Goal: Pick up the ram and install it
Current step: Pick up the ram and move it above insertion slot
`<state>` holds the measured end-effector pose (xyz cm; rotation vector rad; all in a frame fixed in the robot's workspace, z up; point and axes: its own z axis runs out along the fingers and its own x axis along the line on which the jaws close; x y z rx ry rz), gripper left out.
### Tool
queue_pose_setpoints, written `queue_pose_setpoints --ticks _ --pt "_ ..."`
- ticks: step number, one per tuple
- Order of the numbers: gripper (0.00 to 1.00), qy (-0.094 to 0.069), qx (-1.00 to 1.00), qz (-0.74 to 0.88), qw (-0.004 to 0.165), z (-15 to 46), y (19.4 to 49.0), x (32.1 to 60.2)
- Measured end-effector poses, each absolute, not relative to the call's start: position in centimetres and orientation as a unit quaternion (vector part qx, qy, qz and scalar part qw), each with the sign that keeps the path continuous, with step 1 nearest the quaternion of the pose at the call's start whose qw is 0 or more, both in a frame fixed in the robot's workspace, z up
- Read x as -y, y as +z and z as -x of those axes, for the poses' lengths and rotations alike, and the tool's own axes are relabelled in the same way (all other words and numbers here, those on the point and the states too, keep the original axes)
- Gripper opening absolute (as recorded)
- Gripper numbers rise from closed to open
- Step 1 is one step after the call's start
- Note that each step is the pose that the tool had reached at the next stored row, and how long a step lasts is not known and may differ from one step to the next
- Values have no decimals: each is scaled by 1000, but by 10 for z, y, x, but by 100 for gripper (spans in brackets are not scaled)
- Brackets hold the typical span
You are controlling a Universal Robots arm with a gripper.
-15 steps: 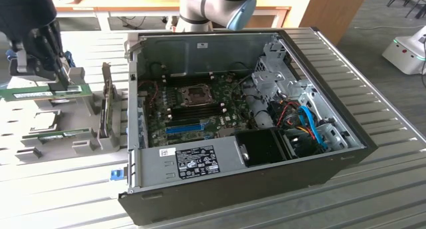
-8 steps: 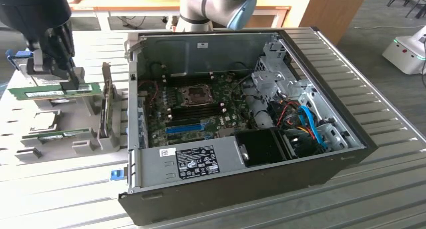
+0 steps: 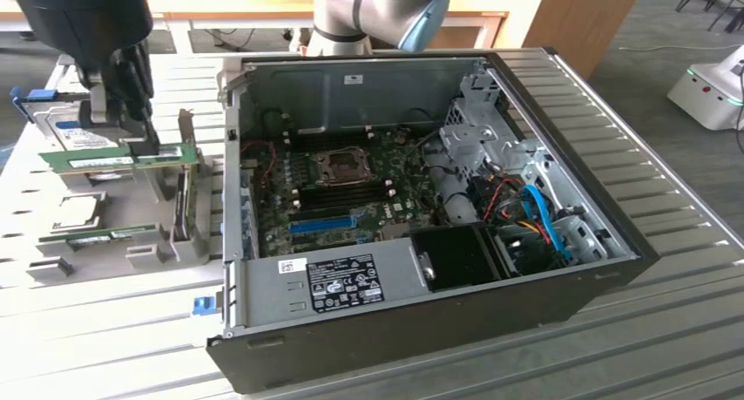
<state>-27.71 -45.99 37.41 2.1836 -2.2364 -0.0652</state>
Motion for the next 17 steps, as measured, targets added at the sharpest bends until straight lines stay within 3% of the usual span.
queue_pose_setpoints --ticks 17 --pt "12 -21 715 -699 8 235 374 460"
